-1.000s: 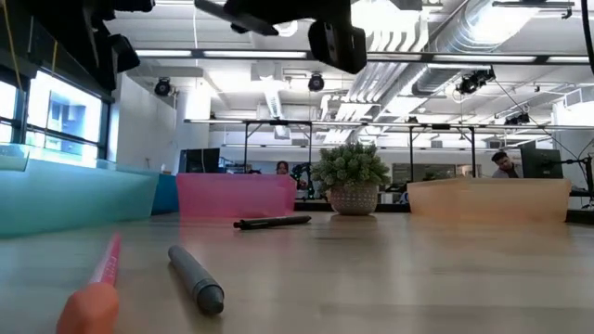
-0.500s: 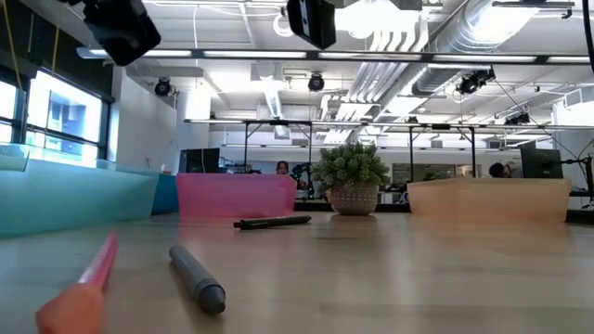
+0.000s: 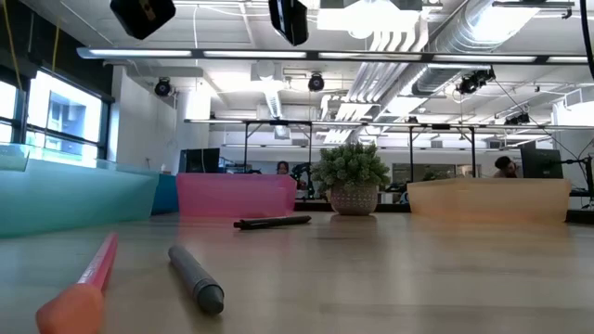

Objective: Sort crayons/erasers/pens/pencils in bins
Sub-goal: Put the gray crayon into the blue bin

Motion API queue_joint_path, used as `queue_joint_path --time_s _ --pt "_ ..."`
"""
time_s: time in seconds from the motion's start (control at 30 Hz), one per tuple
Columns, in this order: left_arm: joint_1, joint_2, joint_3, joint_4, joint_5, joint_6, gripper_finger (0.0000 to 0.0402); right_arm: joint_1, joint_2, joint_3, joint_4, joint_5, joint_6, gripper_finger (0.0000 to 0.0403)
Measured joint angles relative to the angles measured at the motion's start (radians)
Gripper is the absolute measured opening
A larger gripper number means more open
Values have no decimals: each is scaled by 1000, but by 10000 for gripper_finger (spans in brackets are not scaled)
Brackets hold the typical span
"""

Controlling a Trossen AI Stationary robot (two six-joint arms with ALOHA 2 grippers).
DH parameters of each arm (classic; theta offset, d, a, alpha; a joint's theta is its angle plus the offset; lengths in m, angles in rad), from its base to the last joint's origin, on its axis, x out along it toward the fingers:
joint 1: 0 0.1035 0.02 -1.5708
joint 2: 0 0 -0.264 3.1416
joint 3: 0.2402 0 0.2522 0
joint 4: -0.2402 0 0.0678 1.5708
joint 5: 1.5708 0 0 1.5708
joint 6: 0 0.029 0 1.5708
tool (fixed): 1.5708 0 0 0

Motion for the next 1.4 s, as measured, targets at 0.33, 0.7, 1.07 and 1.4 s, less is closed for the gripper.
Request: queue_joint_path --time_s 0.33,0.7,1.07,1.4 --pt "0 0 0 48 -10 -4 156 -5 0 0 21 -3 -14 5" --pt "1 0 0 48 -57 22 49 -14 0 0 34 -6 -25 5" --pt "1 0 0 47 -55 27 21 -13 0 0 32 -5 -54 5" --pt "19 0 2 -50 -52 30 16 -29 1 0 -9 1 -11 94"
